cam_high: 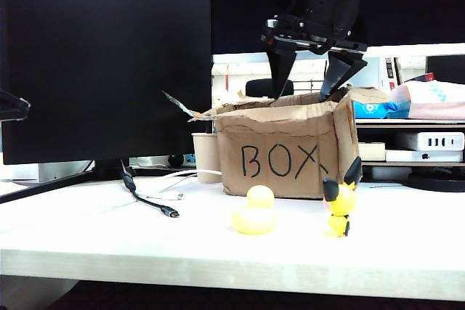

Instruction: Put the doll that is least similar in color compared to the others into the paper box.

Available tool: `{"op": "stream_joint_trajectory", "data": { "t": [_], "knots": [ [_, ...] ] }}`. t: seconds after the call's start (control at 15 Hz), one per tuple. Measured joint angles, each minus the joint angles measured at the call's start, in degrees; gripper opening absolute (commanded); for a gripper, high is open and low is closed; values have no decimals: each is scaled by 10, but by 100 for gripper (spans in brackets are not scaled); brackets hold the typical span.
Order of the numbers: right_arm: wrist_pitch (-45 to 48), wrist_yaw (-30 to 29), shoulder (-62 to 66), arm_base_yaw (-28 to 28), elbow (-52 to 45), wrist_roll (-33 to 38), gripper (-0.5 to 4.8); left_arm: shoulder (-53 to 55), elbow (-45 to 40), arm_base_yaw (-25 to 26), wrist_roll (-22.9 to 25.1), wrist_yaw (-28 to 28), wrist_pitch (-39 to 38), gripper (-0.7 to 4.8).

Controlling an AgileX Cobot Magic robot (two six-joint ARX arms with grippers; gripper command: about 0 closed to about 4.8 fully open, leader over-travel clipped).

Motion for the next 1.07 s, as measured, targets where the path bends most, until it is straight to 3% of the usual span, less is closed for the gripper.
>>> {"op": "stream_joint_trajectory", "data": {
  "t": [0.33, 0.4, 0.6, 0.73, 1.07],
  "knots": [
    [-1, 0, 0, 0, 0, 0, 479, 0, 0, 0, 0, 0, 0, -5],
    [-1, 0, 0, 0, 0, 0, 449, 0, 0, 0, 0, 0, 0, -5],
    [-4, 0, 0, 0, 0, 1, 30, 0, 0, 0, 0, 0, 0, -5],
    [-13, 0, 0, 0, 0, -2, -1, 0, 0, 0, 0, 0, 0, -5],
    [-13, 0, -15, 9, 0, -2, -2, 0, 0, 0, 0, 0, 0, -5]
  ]
}}
